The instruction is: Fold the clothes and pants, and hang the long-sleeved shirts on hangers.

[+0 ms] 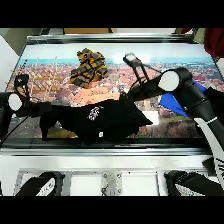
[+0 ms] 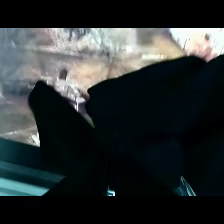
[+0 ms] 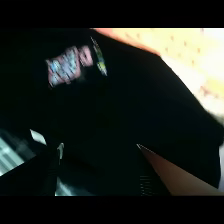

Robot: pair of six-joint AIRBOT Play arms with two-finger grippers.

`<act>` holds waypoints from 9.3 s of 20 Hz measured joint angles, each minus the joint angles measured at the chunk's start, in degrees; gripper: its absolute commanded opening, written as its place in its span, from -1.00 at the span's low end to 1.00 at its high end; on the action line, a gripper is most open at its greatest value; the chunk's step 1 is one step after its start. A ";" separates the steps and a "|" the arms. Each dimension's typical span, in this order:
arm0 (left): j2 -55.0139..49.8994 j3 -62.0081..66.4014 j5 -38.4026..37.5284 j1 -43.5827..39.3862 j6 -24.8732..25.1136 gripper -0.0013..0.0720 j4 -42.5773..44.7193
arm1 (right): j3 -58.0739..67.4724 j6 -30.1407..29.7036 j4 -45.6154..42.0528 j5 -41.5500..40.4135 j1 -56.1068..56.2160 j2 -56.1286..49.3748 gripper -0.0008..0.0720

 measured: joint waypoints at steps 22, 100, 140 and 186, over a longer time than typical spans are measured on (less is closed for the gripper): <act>13.88 -27.50 11.50 -42.47 -11.21 0.85 5.29 | -14.51 22.38 -17.07 -1.90 1.27 16.48 -0.15; -19.47 -3.87 29.44 -45.33 -17.88 -0.91 -6.95 | -5.66 0.76 -9.90 -11.06 -25.59 -1.90 0.62; -8.15 -6.93 21.40 -45.44 -17.16 -0.91 -10.60 | -24.87 61.33 -36.17 -12.07 14.62 -7.32 0.64; -3.98 9.70 -8.00 -30.45 4.87 -0.91 -24.06 | 9.18 19.63 -17.22 31.71 0.07 5.81 -0.92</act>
